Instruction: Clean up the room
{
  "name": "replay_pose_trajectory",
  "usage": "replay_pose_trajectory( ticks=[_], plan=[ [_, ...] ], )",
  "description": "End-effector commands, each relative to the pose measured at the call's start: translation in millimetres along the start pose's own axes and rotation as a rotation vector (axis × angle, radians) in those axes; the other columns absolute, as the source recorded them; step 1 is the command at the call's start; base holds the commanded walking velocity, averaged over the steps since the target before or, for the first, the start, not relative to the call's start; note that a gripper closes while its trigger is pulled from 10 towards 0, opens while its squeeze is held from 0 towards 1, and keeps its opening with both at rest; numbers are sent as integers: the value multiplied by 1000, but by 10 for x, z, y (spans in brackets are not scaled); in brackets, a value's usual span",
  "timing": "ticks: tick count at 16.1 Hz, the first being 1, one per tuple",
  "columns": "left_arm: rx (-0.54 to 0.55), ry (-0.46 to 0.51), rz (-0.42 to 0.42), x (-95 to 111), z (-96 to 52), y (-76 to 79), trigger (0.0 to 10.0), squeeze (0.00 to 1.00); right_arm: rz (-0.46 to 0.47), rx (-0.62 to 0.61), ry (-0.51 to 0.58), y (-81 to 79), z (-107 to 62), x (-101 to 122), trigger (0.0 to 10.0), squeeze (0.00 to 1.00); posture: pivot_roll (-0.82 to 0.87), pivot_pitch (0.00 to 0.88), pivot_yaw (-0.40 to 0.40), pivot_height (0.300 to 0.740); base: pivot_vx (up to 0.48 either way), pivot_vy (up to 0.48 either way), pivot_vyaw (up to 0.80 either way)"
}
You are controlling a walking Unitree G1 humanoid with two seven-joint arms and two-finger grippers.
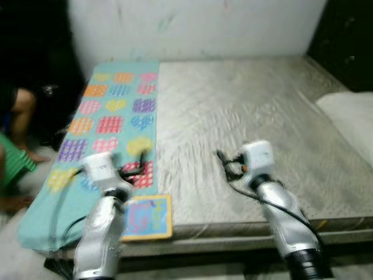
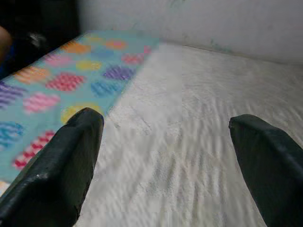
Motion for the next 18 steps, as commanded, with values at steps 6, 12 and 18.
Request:
replay_pose_trajectory(
  ticks=[6, 12, 18],
  plan=[
    [-51, 34, 16, 86, -11, 19, 10000, 0, 4, 23, 34, -59, 38, 89, 10000, 0, -171, 6, -3, 740, 0, 311, 0],
    [-88, 36, 8, 81, -15, 66, 10000, 0, 0, 23, 33, -57, 36, 86, 10000, 0, -173, 7, -3, 740, 91, 0, 0],
    [-89, 31, 16, 72, -21, 65, 10000, 0, -3, 27, 34, -57, 34, 80, 10000, 0, -173, 2, -4, 740, 306, 0, 0]
  ],
)
Point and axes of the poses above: a point about 5 cm out from each wrist's last joint towards the gripper, its own z axis pointing out of the wrist towards the gripper, its own x axis along the axis of the wrist's last joint, y = z × x, the point moved 1 cm from there along z, pointing out of the wrist towards the gripper, and after that the axes turned 14 degrees about -z, right-handed, at the moved point
